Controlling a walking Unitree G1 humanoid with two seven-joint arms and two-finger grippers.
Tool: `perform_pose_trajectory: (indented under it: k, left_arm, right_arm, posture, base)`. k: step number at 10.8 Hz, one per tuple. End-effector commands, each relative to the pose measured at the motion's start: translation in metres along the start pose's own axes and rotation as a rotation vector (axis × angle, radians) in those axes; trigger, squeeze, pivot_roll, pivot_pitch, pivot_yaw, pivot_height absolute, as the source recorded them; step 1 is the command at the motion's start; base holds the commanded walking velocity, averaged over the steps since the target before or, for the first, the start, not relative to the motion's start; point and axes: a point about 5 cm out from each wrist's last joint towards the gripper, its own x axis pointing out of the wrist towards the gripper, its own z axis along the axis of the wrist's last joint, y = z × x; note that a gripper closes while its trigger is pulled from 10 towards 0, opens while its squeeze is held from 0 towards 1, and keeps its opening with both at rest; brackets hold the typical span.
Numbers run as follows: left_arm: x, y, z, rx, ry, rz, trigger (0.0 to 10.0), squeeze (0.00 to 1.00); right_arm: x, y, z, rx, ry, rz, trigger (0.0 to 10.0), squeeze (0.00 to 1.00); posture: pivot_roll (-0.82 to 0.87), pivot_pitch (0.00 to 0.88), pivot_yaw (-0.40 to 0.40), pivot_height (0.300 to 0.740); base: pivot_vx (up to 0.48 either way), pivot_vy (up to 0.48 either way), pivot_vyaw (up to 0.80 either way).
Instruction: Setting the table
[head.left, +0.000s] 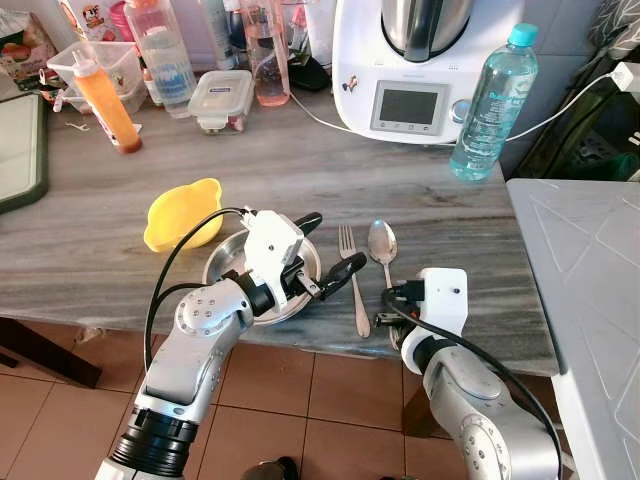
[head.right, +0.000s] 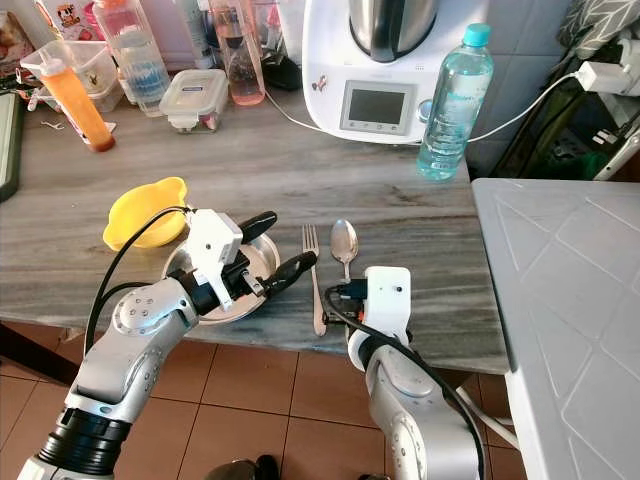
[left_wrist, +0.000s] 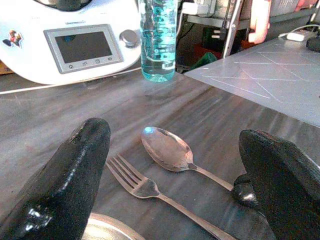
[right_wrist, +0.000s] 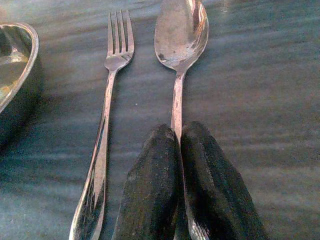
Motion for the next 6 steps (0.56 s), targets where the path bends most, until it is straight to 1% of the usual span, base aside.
perform_pose_trajectory:
  k: [1,2,3,6]
  left_arm:
    - [-0.0001,0.0011,-0.0003,0.013,0.007,-0.001,10.0,0.00]
    - [0.0004,0.0007,-0.0003,0.012,0.006,-0.001,10.0,0.00]
    - [0.0004,0.0009,-0.0004,0.012,0.006,-0.001,10.0,0.00]
    - [0.0007,0.0011,-0.0004,0.012,0.007,-0.002,10.0,0.00]
  right_arm:
    - [-0.0003,-0.0018,-0.0164,-0.012,0.087,-0.020,10.0,0.00]
    - [-0.0004,-0.0037,-0.0171,-0.006,0.089,-0.031,10.0,0.00]
    - [-0.0001,-0.0041,-0.0167,-0.002,0.086,-0.036,10.0,1.00]
    - [0.0002,-0.0048,-0.0154,0.006,0.078,-0.043,10.0,1.00]
  posture:
    - [0.12,0.152,0.069,0.740]
    - [0.11,0.151,0.069,0.740]
    - [0.11,0.151,0.069,0.740]
    - [0.11,0.151,0.070,0.740]
  base:
    - [0.000,0.000,0.00]
    - [0.000,0.000,0.00]
    - [0.000,0.000,0.00]
    - [0.000,0.000,0.00]
